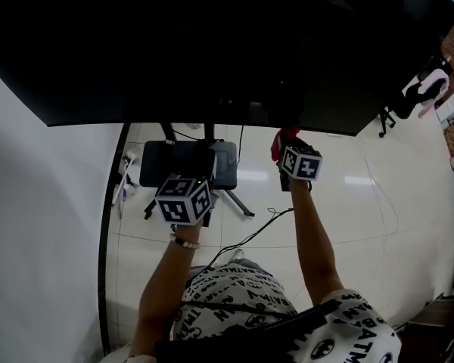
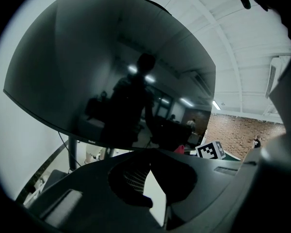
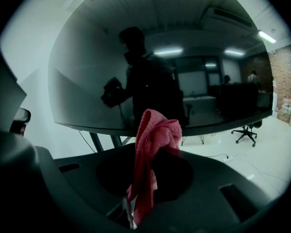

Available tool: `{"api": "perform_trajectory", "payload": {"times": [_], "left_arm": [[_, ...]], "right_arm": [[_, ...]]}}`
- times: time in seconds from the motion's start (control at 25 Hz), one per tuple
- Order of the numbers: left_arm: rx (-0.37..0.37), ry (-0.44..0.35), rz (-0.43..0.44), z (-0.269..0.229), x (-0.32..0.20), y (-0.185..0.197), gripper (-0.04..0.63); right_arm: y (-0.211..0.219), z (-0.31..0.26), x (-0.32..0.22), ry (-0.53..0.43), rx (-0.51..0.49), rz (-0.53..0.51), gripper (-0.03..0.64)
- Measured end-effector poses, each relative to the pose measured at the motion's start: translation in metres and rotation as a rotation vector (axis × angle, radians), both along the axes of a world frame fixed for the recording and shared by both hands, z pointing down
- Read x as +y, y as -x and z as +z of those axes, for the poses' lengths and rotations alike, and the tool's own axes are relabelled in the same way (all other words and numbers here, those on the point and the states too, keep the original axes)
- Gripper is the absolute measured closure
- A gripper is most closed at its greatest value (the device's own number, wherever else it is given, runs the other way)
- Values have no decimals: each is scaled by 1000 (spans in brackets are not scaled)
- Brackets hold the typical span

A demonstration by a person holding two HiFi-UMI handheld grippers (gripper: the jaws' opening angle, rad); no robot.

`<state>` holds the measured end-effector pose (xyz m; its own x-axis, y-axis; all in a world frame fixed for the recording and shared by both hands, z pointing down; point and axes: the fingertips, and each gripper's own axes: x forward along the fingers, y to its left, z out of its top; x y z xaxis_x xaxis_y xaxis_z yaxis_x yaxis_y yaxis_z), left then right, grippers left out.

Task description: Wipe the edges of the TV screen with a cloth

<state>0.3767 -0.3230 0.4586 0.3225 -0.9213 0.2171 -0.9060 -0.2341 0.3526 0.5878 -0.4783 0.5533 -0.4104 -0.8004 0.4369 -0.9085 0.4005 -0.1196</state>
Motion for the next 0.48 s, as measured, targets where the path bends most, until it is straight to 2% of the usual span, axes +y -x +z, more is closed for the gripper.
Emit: {"api": "perform_trajectory", "payload": {"times": [0.48], "left_arm": [[35,-4,-65,3,26,108,595]], "right_arm": [[163,-7,29,-10,6,-113,541]]}}
